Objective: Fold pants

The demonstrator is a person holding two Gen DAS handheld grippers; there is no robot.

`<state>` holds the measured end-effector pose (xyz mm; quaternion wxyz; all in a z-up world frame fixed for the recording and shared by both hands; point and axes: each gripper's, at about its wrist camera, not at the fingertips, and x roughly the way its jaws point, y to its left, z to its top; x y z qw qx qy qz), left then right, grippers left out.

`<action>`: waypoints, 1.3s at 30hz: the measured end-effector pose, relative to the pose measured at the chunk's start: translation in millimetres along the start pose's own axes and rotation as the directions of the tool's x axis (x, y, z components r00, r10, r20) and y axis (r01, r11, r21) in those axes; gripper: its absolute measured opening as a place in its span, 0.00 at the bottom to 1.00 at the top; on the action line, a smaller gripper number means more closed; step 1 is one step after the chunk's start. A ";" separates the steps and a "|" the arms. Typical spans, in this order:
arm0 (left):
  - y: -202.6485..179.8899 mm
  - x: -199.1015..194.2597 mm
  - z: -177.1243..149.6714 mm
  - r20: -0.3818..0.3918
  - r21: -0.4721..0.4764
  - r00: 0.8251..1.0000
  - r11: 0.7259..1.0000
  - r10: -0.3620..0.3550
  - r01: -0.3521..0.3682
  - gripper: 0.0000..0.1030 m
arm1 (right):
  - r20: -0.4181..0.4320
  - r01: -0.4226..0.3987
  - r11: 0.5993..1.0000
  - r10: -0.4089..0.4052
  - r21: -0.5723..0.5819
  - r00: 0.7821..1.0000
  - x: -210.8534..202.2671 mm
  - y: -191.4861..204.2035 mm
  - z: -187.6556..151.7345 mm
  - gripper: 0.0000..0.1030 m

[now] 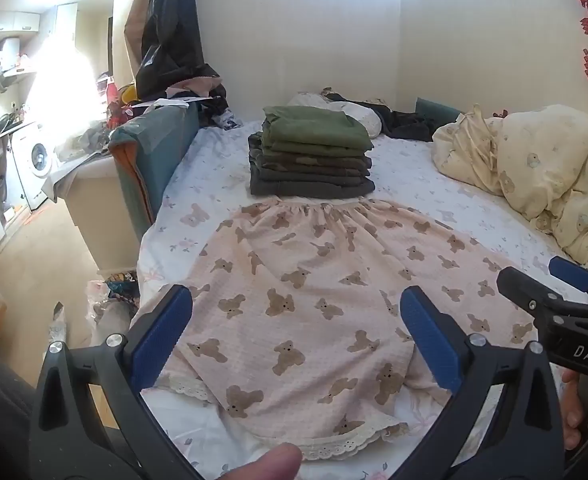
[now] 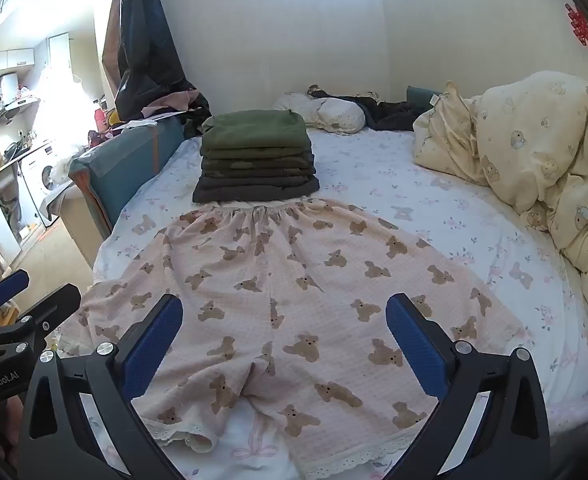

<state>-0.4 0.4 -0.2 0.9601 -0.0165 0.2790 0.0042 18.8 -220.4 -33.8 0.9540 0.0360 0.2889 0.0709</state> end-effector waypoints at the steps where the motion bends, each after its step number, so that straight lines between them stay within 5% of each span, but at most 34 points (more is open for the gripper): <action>1: 0.1 -0.1 -0.1 0.000 0.001 1.000 1.000 0.001 -0.001 0.99 | -0.004 0.001 1.000 -0.001 -0.001 1.000 0.1 0.1 0.0 1.00; 39: 1.6 -3.6 4.2 0.001 0.006 1.000 1.000 0.005 -0.005 0.99 | -0.004 0.003 1.000 -0.004 -0.014 1.000 1.9 1.0 -1.3 1.00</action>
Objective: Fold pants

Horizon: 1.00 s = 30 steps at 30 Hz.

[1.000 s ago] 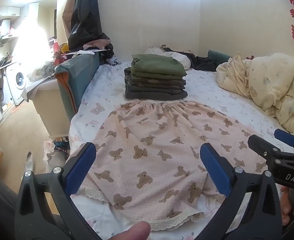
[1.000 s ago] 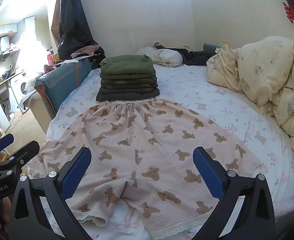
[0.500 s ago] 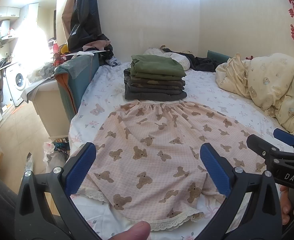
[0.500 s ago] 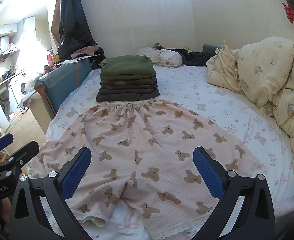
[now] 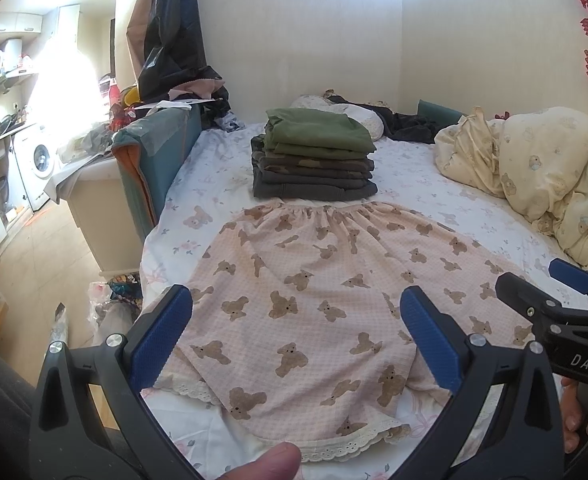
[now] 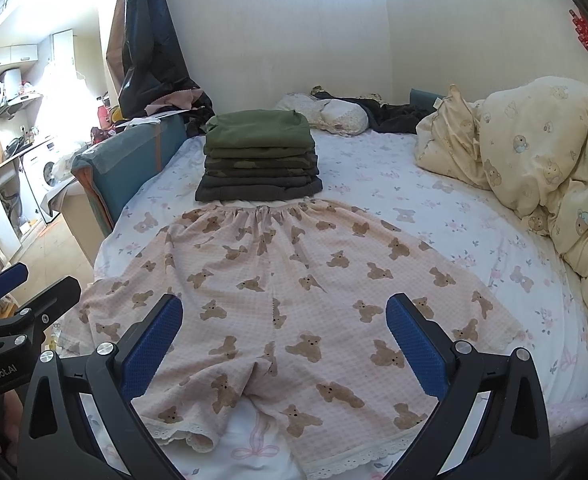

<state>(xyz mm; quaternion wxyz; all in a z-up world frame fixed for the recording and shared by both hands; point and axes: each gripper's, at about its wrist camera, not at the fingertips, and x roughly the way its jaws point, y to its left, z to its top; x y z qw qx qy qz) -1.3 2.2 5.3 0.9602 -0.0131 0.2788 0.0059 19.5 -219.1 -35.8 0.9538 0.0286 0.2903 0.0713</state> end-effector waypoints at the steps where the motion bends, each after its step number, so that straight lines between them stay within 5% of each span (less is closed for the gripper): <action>1: 0.0 0.1 -0.1 0.001 -0.001 1.000 1.000 0.000 0.000 0.99 | 0.000 0.000 1.000 0.000 0.000 1.000 -0.1 0.4 -0.1 1.00; 30: 0.1 0.3 1.7 0.001 0.000 1.000 1.000 0.001 -0.001 0.99 | 0.002 -0.001 1.000 0.001 0.002 1.000 0.2 0.3 -0.6 1.00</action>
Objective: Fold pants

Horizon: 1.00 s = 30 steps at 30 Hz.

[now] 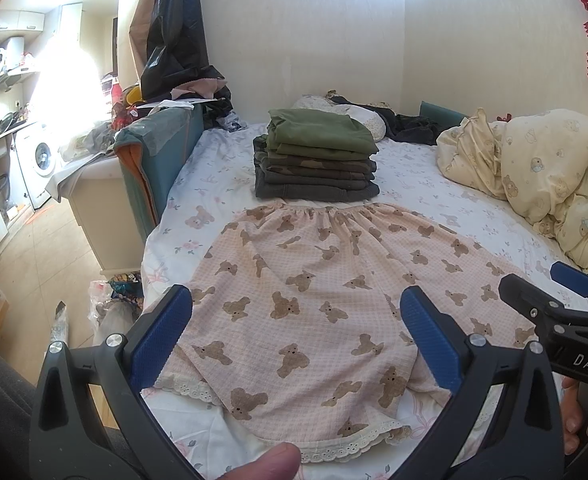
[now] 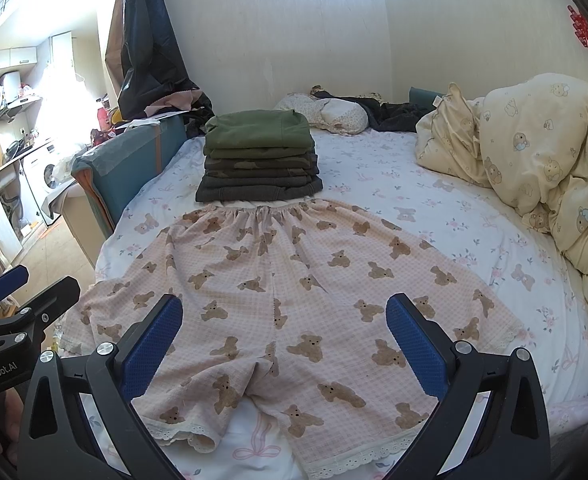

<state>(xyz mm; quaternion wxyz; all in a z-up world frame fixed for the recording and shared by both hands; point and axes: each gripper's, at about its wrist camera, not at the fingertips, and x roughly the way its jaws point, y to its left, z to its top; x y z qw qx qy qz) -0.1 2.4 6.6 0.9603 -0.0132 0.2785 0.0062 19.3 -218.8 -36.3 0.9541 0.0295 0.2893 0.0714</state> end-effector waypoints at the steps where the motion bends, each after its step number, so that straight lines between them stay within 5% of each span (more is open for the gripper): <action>1: 0.1 0.0 0.2 0.000 0.000 1.000 1.000 0.000 0.000 0.99 | -0.001 0.001 1.000 -0.001 0.000 1.000 0.0 0.4 -0.1 1.00; 23: 6.8 1.1 1.3 -0.012 -0.005 1.000 1.000 -0.003 0.003 0.99 | -0.005 -0.002 1.000 0.002 0.004 1.000 0.7 -0.2 -0.6 1.00; 30: 15.5 27.7 17.8 -0.165 -0.016 0.986 0.999 0.040 -0.043 0.99 | -0.094 0.052 0.982 -0.035 0.183 0.995 13.5 -56.4 16.8 1.00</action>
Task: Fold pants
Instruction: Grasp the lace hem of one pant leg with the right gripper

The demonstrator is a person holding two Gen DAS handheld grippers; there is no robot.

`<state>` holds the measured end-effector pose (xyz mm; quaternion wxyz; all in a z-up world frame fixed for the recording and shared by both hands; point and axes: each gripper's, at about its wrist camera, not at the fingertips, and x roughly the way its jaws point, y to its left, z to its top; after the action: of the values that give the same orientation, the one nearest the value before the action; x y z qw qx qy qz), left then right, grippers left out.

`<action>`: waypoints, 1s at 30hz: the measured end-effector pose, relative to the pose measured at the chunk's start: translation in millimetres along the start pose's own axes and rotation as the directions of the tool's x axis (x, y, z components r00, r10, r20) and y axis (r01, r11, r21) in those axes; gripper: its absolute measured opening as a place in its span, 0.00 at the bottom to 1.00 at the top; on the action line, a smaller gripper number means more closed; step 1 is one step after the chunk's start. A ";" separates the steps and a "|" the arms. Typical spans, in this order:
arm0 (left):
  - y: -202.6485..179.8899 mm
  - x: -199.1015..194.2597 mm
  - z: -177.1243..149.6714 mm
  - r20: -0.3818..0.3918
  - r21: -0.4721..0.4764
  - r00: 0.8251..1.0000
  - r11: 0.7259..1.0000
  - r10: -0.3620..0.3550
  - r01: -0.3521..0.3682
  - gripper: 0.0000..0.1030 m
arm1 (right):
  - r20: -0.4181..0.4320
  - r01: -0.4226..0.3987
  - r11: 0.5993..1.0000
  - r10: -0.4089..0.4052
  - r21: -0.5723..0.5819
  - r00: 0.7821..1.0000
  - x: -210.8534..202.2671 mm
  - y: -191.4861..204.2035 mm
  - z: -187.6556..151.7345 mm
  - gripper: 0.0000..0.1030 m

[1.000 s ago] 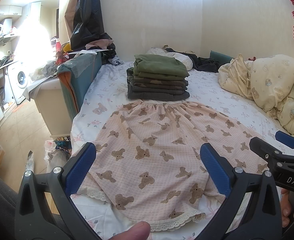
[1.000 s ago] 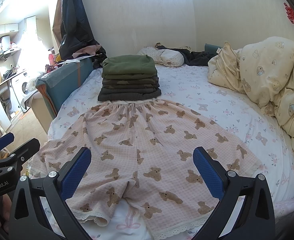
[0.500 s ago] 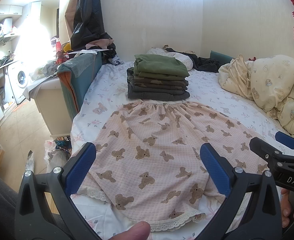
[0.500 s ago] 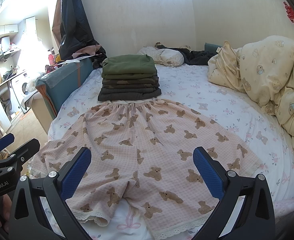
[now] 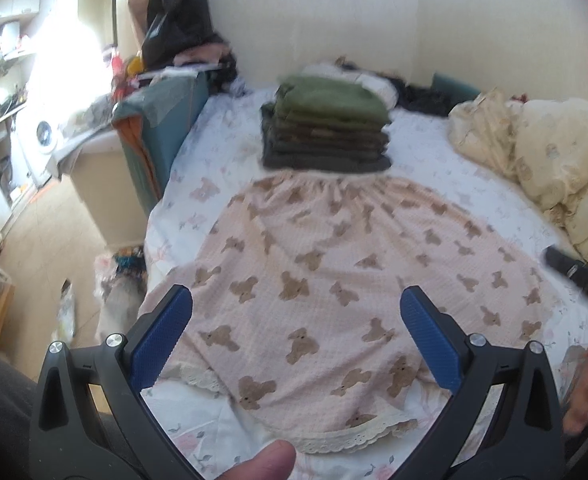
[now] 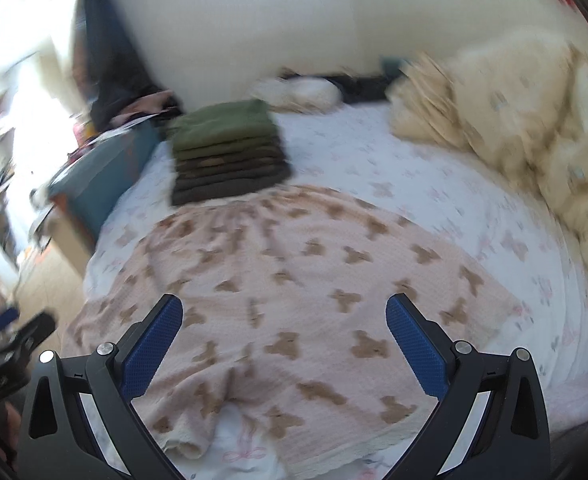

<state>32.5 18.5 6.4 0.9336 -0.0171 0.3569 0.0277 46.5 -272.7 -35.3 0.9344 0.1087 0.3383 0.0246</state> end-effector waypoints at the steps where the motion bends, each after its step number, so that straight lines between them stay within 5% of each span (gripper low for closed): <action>1: 0.4 4.1 3.4 -0.013 -0.005 1.000 1.000 0.007 -0.007 0.99 | -0.028 0.017 0.999 -0.016 0.049 0.999 6.2 -17.6 9.1 1.00; 6: -0.9 30.0 20.7 -0.078 -0.032 0.997 0.999 0.020 -0.023 0.99 | -0.258 0.180 0.953 -0.115 0.243 0.959 56.2 -127.8 42.6 0.99; 10: -9.2 49.5 33.2 -0.127 -0.038 0.992 0.999 0.015 -0.020 0.99 | -0.441 0.359 0.858 -0.179 0.368 0.880 94.7 -212.1 35.5 0.97; 13: -16.4 61.1 40.6 -0.151 -0.041 0.989 0.999 -0.003 -0.004 0.99 | -0.530 0.432 0.822 -0.194 0.372 0.826 118.7 -244.2 20.6 0.94; 17: -21.1 70.5 45.3 -0.143 -0.049 0.988 0.997 -0.062 0.056 0.99 | -0.601 0.464 0.813 -0.184 0.351 0.778 141.2 -263.2 0.7 0.78; 19: -22.4 73.2 45.5 -0.128 -0.037 0.991 0.999 -0.040 0.035 0.99 | -0.581 0.461 0.800 -0.179 0.383 0.794 137.8 -266.4 -3.6 0.74; 21: -19.3 76.9 45.1 -0.140 -0.054 0.990 0.999 -0.015 0.007 0.99 | -0.568 0.450 0.820 -0.193 0.354 0.800 137.4 -265.9 -1.9 0.40; 22: -16.2 78.7 44.8 -0.155 -0.078 0.988 0.997 -0.028 0.016 0.99 | -0.548 0.426 0.838 -0.192 0.340 0.814 134.5 -262.4 0.5 0.10; 25: -9.4 79.1 43.5 -0.164 -0.095 0.986 0.995 -0.038 0.023 0.99 | -0.458 0.332 0.846 -0.120 0.417 0.881 124.6 -260.1 11.6 0.05; 28: -2.3 76.5 40.3 -0.161 -0.092 0.987 0.996 -0.025 0.010 0.99 | -0.353 0.296 0.889 -0.168 0.349 0.920 101.5 -231.7 28.9 0.04; 30: 4.3 75.6 37.8 -0.170 -0.115 0.985 0.993 -0.035 0.015 0.99 | -0.262 0.209 0.923 -0.125 0.322 0.957 89.7 -211.0 46.0 0.04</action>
<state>113.6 27.8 -15.9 0.8972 -0.0770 0.4334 0.0347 139.0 -476.3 -103.4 0.8523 0.2383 0.4542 -0.1027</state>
